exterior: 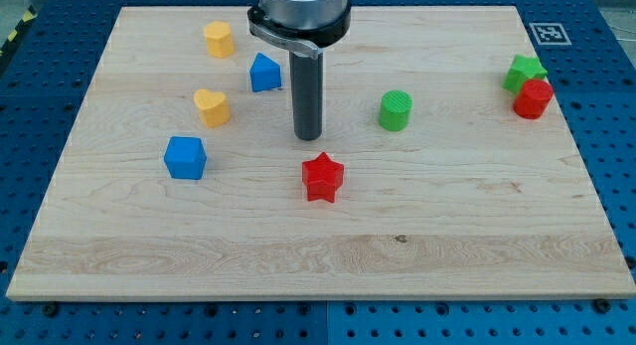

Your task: Put the green circle at the center right corner

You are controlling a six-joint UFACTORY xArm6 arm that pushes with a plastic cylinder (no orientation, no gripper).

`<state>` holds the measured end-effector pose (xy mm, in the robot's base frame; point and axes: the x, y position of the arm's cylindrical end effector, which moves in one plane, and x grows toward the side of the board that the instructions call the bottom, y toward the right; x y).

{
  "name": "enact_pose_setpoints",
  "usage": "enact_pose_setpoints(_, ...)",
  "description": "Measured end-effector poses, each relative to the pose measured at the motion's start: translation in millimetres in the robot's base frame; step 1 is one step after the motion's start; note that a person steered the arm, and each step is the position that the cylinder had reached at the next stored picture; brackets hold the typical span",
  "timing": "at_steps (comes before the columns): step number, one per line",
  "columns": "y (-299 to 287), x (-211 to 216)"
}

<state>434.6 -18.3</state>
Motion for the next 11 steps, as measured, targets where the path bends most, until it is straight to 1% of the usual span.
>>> enact_pose_setpoints(1,-5.6,-9.0)
enact_pose_setpoints(2,-3.9,-31.0)
enact_pose_setpoints(3,44.4,-31.0)
enact_pose_setpoints(5,55.2,-31.0)
enact_pose_setpoints(6,65.1,-19.2)
enact_pose_setpoints(8,58.5,-16.8)
enact_pose_setpoints(9,59.5,-32.6)
enact_pose_setpoints(10,88.3,-29.8)
enact_pose_setpoints(11,103.2,-24.5)
